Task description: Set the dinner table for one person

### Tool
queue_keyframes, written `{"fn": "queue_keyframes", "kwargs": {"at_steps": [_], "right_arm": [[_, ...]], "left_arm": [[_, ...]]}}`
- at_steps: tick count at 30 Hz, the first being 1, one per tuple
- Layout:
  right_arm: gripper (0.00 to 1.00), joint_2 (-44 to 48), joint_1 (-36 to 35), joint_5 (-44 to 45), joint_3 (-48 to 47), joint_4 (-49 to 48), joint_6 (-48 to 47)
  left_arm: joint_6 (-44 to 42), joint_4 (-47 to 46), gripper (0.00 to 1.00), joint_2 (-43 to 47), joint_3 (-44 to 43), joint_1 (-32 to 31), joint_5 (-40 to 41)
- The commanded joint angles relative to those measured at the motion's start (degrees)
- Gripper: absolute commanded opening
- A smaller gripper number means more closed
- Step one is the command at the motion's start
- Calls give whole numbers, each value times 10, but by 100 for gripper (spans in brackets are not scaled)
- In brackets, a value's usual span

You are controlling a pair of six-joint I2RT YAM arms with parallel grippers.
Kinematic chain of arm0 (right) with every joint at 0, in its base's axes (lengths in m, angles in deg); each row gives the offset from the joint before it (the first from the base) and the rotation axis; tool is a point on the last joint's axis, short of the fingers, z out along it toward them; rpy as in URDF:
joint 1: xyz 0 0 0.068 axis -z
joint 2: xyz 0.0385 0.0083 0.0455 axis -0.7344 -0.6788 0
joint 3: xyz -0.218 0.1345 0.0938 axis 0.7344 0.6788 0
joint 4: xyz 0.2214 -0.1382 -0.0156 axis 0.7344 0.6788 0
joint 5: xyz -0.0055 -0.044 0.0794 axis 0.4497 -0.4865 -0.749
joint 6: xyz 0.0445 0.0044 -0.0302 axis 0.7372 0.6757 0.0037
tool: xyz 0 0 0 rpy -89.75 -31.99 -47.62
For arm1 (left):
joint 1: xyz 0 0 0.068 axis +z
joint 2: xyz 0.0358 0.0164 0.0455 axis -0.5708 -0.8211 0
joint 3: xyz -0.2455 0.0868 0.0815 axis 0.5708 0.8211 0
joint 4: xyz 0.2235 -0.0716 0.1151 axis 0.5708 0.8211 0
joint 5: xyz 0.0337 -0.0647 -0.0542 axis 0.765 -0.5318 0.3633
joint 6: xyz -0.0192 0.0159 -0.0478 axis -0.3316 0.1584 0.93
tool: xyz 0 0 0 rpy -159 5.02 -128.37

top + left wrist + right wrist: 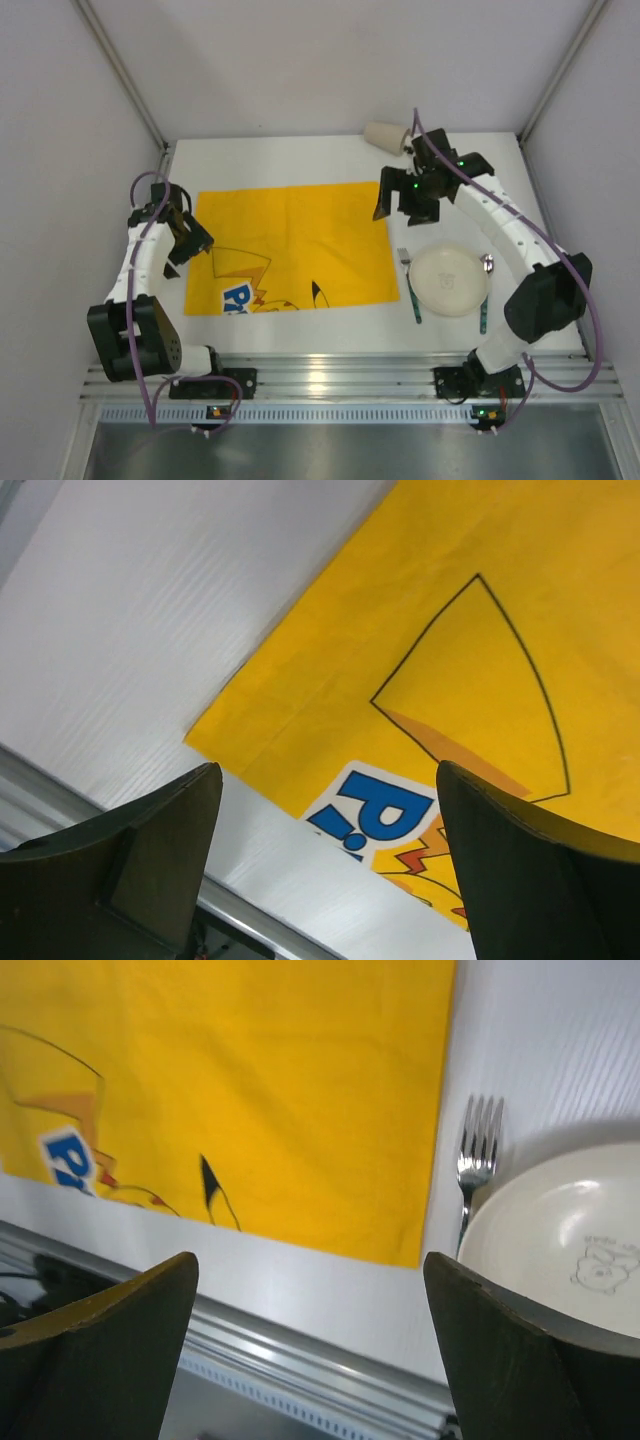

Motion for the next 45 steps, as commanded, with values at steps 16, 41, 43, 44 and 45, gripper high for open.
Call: {"fn": "queue_keyframes", "kwargs": {"at_steps": [16,41,43,44,45], "right_arm": [[86,-422,204,-142,-400,-413,249],[30,-610,179,-171,-500,-582,408],[22,-595,182,-175,-502,-572,398],[13,-586,183,-178,-502,-552,378],[10,-575,185,-179,-502,-535,363]], "left_arm": [[-58,-107,86,-124,-56,-27,-169],[-30,-23,81,-279,-262,-98,-92],[-33,-17,81,-289,-267,-121,-90],[-34,-17,81,-292,-268,-125,-88],[-35,-17,81,-292,-268,-125,-88]]}}
